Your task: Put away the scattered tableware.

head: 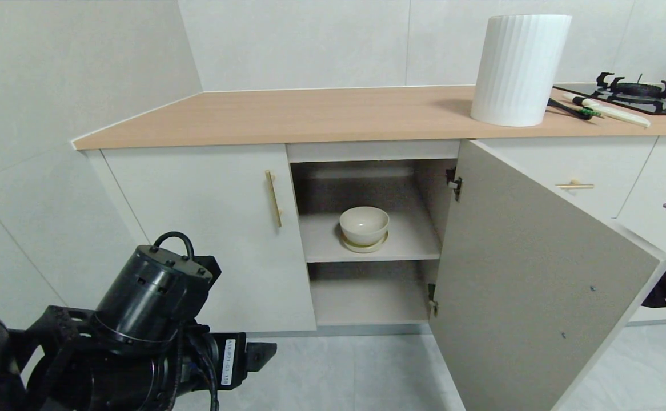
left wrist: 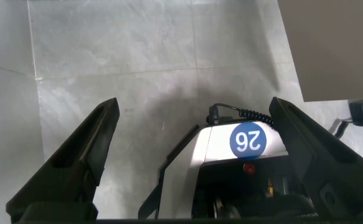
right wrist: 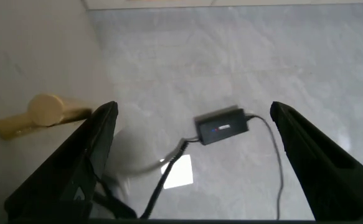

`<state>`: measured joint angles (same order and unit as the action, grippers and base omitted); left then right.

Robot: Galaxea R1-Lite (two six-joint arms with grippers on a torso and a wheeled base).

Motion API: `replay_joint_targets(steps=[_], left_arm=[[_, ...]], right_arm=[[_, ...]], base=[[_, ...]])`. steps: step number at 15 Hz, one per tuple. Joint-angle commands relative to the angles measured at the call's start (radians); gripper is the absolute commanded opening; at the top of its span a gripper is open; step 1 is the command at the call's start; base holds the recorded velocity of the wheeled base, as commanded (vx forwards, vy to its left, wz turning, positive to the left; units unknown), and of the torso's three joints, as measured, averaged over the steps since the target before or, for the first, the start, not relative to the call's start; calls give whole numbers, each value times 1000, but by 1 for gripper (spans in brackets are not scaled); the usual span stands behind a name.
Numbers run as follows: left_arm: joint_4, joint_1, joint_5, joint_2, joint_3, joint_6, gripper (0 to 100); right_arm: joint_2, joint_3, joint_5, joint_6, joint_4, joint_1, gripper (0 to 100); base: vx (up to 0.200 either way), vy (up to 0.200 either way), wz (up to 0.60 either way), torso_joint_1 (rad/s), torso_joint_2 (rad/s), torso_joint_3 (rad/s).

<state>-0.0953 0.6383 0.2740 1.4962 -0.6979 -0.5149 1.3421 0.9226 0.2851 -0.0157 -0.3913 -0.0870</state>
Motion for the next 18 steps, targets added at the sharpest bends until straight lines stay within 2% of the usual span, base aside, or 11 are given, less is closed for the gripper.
replay_joint_targets(steps=[1, 10, 18], left_arm=[[0, 0, 1, 1, 0, -1, 100], [0, 0, 1, 1, -2, -1, 100], [0, 0, 1, -4, -3, -1, 100]], right_arm=[[2, 1, -7, -26, 2, -40, 100], [37, -28, -11, -162, 58, -273, 100], [167, -128, -11, -280, 404, -433, 100]], base=[[0, 0, 0, 0, 0, 0], [0, 0, 0, 0, 0, 0], [0, 0, 0, 0, 0, 0]])
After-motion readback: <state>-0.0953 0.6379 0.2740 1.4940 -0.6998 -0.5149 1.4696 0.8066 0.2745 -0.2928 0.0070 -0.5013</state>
